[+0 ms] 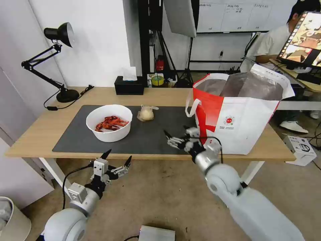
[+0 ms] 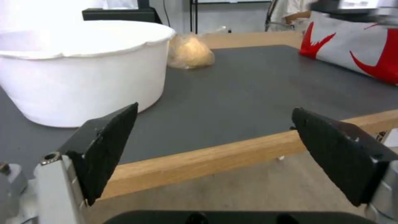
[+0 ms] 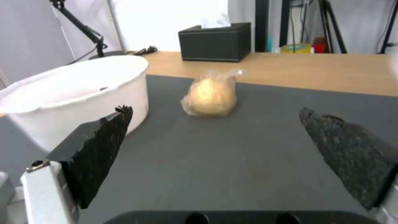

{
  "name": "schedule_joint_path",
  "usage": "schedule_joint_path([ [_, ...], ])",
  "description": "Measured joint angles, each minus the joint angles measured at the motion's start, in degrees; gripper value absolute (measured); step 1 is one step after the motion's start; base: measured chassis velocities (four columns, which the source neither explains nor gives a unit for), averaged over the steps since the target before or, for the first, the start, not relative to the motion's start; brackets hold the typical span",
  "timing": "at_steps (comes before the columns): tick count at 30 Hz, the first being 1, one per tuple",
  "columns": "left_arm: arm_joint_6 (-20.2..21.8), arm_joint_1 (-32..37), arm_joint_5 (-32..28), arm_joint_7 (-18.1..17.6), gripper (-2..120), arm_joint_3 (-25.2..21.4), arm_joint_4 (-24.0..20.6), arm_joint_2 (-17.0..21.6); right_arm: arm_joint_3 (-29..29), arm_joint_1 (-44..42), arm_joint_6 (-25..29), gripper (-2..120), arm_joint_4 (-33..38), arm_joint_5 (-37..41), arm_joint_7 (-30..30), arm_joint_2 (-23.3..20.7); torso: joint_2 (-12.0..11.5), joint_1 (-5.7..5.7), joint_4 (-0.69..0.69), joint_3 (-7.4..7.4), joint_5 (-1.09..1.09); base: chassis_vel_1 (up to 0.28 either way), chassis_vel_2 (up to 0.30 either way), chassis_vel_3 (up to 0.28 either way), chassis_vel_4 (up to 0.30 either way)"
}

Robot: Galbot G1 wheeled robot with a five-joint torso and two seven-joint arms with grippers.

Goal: Pick up the trash from the table and place it into the takeout bag.

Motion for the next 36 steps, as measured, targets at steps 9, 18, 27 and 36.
schedule_joint_path([
  [9, 0.0, 0.8, 0.1, 0.0, 100, -0.6, 0.2, -0.6, -5.7, 14.6, -1.7, 100, -14.0, 5.5, 2.1, 6.0, 0.0, 0.00, 0.01, 0.00, 0.01, 0.000, 0.000, 0.000, 0.000],
  [18, 0.0, 1.3, -0.1, 0.0, 100, -1.1, 0.2, -0.8, -9.5, 25.2, -3.3, 100, -29.4, 7.8, 2.1, 13.7, 0.0, 0.01, 0.01, 0.00, 0.01, 0.000, 0.000, 0.000, 0.000],
  [27, -0.2, 1.1, -0.1, 0.0, 100, -1.9, 0.4, -0.5, -10.8, 33.5, -5.1, 100, -44.3, 3.4, -0.3, 21.6, 0.0, 0.01, 0.00, 0.00, 0.00, 0.000, 0.000, 0.000, 0.000],
  [36, -0.3, 1.2, -0.3, 0.1, 100, -2.2, 0.3, -0.5, -11.0, 36.5, -7.3, 100, -52.3, 0.4, -2.1, 27.1, 0.0, 0.01, 0.00, -0.01, 0.01, 0.000, 0.000, 0.000, 0.000],
])
